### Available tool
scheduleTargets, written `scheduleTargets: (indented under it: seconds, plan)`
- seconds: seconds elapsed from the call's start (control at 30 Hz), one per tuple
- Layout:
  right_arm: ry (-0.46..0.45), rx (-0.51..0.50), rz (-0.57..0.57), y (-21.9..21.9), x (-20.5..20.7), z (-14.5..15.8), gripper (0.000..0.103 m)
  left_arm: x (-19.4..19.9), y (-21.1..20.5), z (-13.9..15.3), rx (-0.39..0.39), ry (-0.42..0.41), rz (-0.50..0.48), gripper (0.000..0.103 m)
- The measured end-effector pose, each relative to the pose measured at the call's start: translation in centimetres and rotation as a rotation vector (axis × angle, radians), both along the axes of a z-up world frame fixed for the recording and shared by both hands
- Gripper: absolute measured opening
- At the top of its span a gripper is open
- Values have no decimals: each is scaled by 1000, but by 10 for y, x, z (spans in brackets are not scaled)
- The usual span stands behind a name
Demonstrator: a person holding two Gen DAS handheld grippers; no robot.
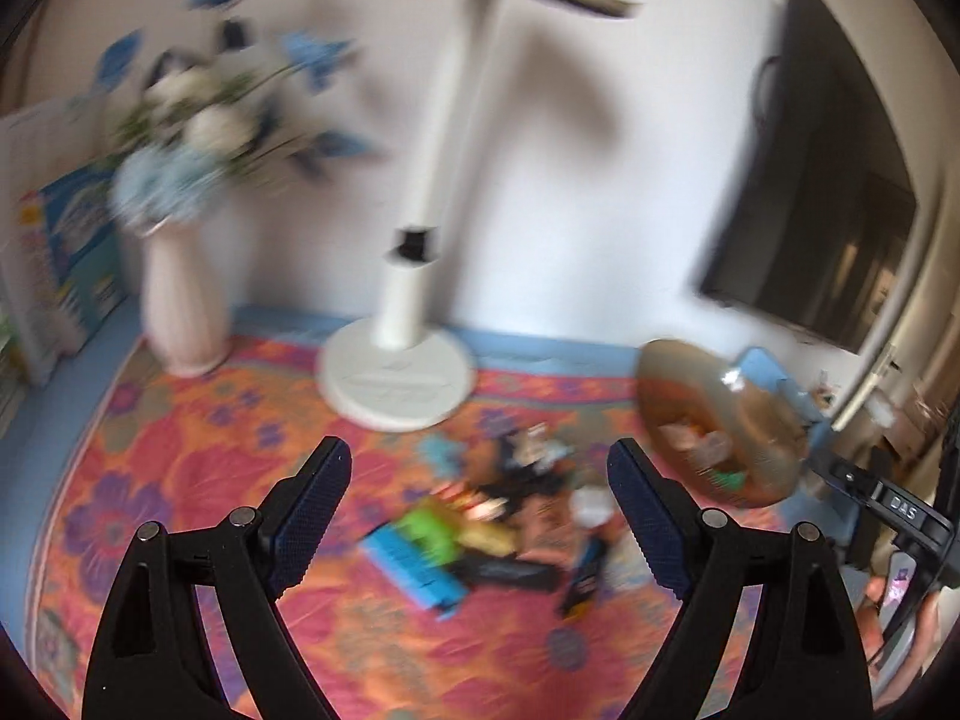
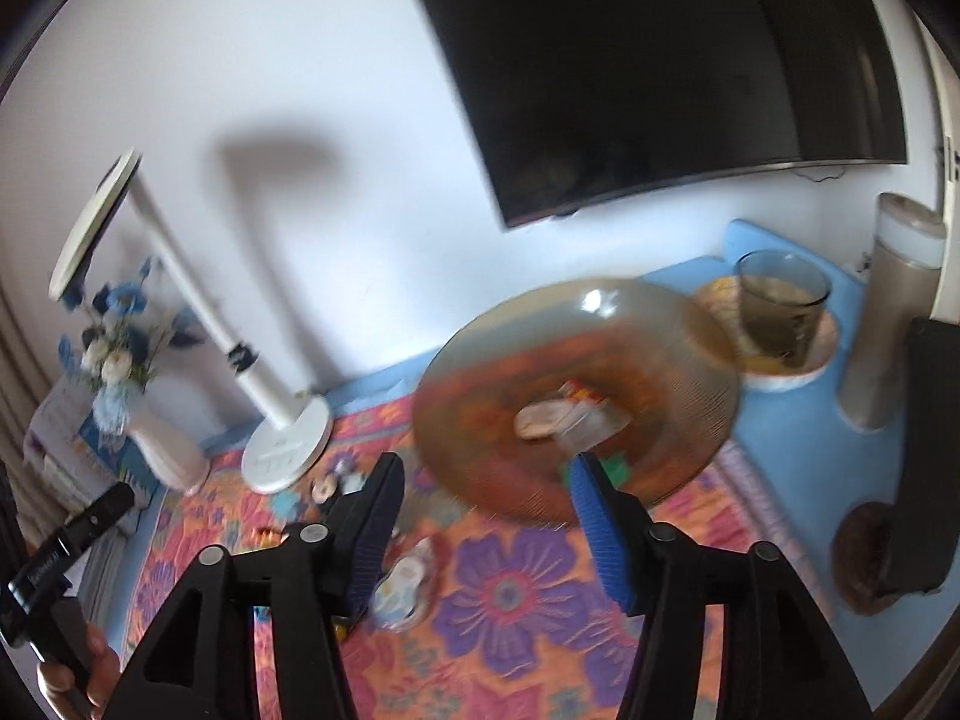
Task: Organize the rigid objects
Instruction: 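Carry the cup and green toy into the amber bowl and release both, then grasp the blue lighter with the left tool while the right tool grasps the tape dispenser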
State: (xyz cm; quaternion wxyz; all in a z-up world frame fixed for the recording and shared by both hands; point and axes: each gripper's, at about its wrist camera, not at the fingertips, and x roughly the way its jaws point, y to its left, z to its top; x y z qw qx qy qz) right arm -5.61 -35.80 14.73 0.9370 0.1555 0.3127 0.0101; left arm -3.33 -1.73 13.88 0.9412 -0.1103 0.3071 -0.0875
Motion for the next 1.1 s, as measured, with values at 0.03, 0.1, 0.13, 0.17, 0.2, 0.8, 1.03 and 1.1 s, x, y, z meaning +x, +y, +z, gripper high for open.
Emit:
scheduleTargets:
  seconds: [0.03, 0.1, 0.13, 0.17, 0.2, 0.8, 1.03, 1.1]
  plan:
    - [6, -3, 5, 6, -1, -8, 58, -2, 6, -12, 10, 16, 20, 87]
    - [25, -46, -4, 24, 0, -34, 61, -3, 19, -40, 39, 53, 67, 87]
    - [38, -61, -2, 31, 2, -46, 61, -4, 23, -56, 52, 74, 86, 87]
    - [55, -74, 4, 36, 3, -60, 61, -3, 27, -71, 57, 95, 96, 87]
    - [73, -84, 9, 42, 5, -74, 61, -3, 31, -86, 56, 115, 103, 87]
    - [233, -46, 118, 61, 19, -114, 64, 3, 3, -116, 106, 243, -11, 87]
    - [301, -79, 177, 91, 36, -120, 64, 27, -43, -130, 284, 306, -55, 87]
    - [308, -96, 182, 96, 40, -123, 64, 29, -38, -132, 266, 317, -48, 87]
